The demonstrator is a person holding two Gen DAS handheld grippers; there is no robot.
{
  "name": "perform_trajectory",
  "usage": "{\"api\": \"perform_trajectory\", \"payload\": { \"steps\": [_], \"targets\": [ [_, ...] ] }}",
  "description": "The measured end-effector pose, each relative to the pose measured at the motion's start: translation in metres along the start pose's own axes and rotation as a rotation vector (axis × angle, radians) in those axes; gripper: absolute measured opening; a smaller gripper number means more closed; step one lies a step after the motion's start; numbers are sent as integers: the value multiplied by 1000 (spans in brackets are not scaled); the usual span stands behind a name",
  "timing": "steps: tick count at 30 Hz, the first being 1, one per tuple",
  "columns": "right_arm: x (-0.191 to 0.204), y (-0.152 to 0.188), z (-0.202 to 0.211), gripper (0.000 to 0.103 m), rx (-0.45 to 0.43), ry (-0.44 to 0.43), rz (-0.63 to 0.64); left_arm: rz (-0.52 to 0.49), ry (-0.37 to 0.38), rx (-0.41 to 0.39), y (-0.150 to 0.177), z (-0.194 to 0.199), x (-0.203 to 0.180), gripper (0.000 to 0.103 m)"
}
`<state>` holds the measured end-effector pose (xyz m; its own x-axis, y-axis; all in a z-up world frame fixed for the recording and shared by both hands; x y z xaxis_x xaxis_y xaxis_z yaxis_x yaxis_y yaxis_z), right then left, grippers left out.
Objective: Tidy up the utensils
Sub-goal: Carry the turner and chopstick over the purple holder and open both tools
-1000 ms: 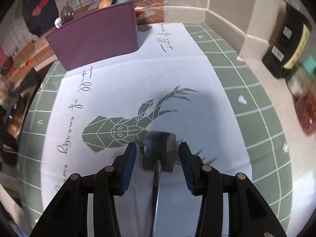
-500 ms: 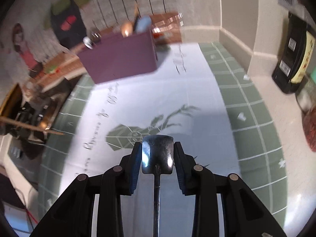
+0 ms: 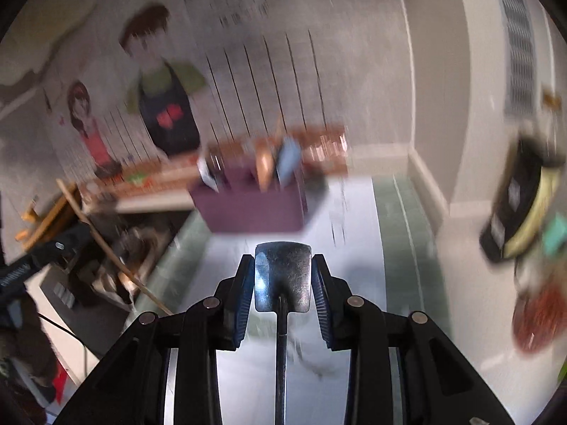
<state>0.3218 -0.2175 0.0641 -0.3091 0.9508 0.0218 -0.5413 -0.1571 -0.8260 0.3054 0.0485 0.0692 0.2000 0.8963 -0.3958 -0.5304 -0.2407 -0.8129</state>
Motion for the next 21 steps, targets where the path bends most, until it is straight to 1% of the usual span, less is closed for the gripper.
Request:
{"api": "perform_trajectory", "payload": {
  "steps": [1,3,4,6,7,9,11,13,14,18,21],
  "targets": [
    [0,-23,7,30,-47,6,25,-4,10,-24,-13,1,-4,4],
    [-4,-68,16,30,-136,-5,53,-8,37,-94,-52,0,-15,4],
    [-5,-92,18,30,-176,-18,63,-14,39,-119,-65,-1,-19,4],
    [-9,-128,15,30,-248,-16,76,-32,29,-175,-90,-9,-25,4],
    [-11,-144,8,30,-270,-32,81,-42,20,-190,-99,-14,-27,4],
    [-14,-164,-11,30,-292,-64,73,-45,7,-198,-112,-30,-26,4],
    [-13,-176,-36,30,-303,-86,82,-34,-9,-184,-120,-52,-20,4],
    [-11,-179,-55,30,-308,-96,94,-22,-17,-165,-123,-70,-14,4],
    [-10,-179,-72,30,-303,-113,101,-14,-28,-151,-124,-84,-9,4],
    [-8,-170,-125,30,-255,-146,100,1,-58,-96,-113,-120,4,4],
    [-9,-159,-166,30,-217,-154,94,22,-84,-53,-104,-147,17,4]
  ]
}}
Point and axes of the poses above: each gripper's, at about its wrist camera, not at the fingertips, and z roughly against the way its jaws point, x to its left, y to its underside, the point moved 2 cm from there along -z, roughly the way its jaws point, and after that the axes turned 9 degrees about z, right-handed, at the moved point
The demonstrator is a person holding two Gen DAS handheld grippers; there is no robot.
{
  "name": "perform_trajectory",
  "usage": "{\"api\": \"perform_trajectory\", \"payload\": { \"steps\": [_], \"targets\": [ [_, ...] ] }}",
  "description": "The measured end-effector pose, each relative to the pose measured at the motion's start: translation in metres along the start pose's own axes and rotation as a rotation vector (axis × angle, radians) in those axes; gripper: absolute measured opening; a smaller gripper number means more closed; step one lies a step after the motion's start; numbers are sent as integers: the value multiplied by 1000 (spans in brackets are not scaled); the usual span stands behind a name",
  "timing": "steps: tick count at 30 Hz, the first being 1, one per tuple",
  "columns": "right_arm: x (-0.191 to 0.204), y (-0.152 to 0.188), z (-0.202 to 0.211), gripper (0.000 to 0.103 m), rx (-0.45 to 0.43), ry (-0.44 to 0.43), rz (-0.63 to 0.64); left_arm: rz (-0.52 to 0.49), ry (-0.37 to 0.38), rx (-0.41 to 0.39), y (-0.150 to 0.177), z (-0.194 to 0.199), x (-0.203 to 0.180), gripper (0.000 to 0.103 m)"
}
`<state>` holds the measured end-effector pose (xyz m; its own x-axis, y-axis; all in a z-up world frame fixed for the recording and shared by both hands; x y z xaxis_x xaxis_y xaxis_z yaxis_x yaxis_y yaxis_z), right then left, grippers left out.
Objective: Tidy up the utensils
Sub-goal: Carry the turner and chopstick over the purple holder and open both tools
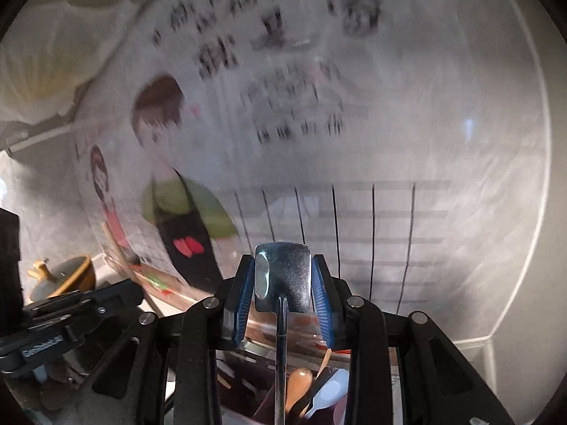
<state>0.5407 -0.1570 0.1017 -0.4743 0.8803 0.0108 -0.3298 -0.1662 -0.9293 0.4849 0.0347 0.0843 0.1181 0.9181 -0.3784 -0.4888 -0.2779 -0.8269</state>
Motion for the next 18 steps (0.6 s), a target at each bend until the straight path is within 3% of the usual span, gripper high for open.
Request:
{"api": "perform_trajectory", "payload": {
  "steps": [7,9,11,13,17,18],
  "targets": [
    [0,49,-47,31,59,-9,6,45,-24,118,37,-43,20,8],
    [-4,62,-48,32,85,-7,-14,55,-30,143,46,-47,23,16],
    [-8,67,-38,35,103,-12,-42,55,-38,138,49,-42,24,35],
    [-10,68,-15,37,92,8,-56,70,-42,120,51,-24,23,44],
    [1,70,55,46,74,43,-31,43,-104,62,60,26,9,71],
    [7,72,71,47,71,47,-21,27,-123,34,65,42,5,72]
  ]
}}
Point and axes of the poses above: each gripper's, at about its wrist camera, not at the fingertips, and z roughly against the way its jaws point, x to its left, y to its underside, the point moved 2 cm from there along -z, roughly the way its jaws point, and after that the axes turned 9 degrees about z, right-handed, at the moved point
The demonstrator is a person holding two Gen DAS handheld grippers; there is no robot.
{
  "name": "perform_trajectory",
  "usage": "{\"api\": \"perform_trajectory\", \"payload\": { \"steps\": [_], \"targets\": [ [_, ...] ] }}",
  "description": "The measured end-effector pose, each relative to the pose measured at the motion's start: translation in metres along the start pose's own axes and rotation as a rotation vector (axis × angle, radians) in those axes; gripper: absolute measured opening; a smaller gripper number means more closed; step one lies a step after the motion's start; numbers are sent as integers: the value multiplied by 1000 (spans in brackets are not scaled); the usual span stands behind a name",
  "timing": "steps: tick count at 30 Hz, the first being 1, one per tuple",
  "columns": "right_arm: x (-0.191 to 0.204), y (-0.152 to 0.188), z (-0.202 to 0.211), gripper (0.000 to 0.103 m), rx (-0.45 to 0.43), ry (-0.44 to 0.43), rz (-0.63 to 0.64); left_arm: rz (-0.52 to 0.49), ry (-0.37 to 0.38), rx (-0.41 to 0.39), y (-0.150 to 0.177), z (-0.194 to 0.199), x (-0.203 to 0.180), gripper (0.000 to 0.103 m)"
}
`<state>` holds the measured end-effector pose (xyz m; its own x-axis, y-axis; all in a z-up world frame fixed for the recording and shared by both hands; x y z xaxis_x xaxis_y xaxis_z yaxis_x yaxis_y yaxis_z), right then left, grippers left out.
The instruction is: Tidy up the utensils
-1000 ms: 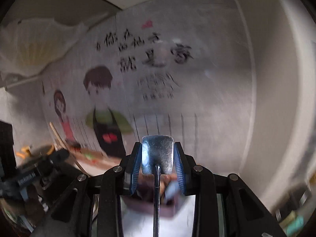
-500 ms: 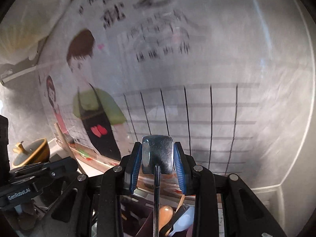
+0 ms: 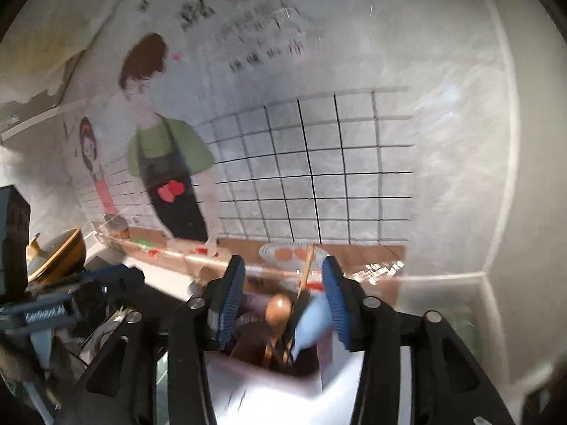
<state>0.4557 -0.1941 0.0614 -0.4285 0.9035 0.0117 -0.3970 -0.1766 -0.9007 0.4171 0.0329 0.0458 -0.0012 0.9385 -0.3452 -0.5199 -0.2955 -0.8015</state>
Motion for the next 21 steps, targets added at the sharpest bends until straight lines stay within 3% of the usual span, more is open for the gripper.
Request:
{"api": "perform_trajectory", "payload": {
  "steps": [5,9,14,21],
  "targets": [
    [37,30,72,52,31,37,40,-87,-104,-80,49,69,-5,76],
    [68,61,103,52,94,56,29,-134,-140,-48,87,101,-1,76],
    [106,102,130,52,167,111,22,-110,-119,27,124,133,14,76],
    [130,126,158,52,171,146,9,-102,-129,24,147,166,20,76]
  ]
}}
Point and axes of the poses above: each gripper's, at about its wrist camera, not at the fingertips, and z roughly against the way its jaws point, x to its left, y to its underside, the point moved 2 cm from there along -z, roughly the way its jaws point, and after that the axes turned 9 degrees about z, right-handed, at the moved point
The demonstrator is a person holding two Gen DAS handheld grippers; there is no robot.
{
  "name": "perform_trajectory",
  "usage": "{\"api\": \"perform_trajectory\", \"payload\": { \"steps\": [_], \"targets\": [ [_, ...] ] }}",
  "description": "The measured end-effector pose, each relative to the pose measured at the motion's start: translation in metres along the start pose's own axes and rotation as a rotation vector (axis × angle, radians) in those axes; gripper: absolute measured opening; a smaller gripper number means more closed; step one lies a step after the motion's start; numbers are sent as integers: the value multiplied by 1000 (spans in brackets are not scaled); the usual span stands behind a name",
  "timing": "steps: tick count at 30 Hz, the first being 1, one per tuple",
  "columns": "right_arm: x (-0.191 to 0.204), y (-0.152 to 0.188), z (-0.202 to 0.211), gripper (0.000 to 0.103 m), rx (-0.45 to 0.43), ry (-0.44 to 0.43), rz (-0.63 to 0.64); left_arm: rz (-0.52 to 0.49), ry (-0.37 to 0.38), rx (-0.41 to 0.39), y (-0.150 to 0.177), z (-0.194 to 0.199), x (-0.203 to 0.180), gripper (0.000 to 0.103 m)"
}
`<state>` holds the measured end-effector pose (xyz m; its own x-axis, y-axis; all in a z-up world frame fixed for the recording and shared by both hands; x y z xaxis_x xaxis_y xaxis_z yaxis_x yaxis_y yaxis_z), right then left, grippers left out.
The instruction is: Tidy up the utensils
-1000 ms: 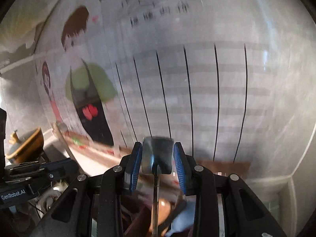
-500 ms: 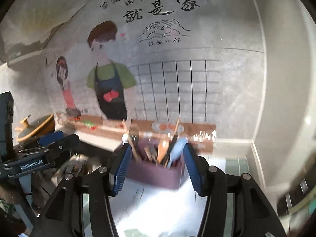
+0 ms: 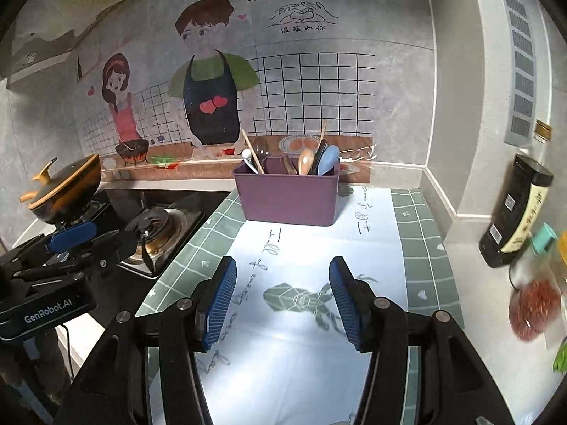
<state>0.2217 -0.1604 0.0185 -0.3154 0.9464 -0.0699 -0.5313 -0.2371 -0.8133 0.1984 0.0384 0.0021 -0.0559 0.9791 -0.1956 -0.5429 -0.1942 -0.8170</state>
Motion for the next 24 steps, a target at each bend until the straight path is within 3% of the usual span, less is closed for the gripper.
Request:
{"api": "perform_trajectory", "payload": {
  "steps": [8,24],
  "targets": [
    [16,4,13,52,-16,23,26,-22,-10,-35,4,15,1,76],
    [18,4,15,52,-13,28,22,-23,-8,-2,8,12,2,75]
  ]
}}
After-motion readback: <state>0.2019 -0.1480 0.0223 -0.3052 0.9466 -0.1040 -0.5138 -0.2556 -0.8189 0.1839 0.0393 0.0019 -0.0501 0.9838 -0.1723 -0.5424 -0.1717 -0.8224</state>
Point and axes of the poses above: each gripper's, at about its wrist camera, not at the fingertips, and z roughly against the way its jaws point, x to its left, y to its underside, the point moved 2 cm from there along -z, roughly the way its jaws point, and after that the axes turned 9 degrees about z, right-handed, at the moved point
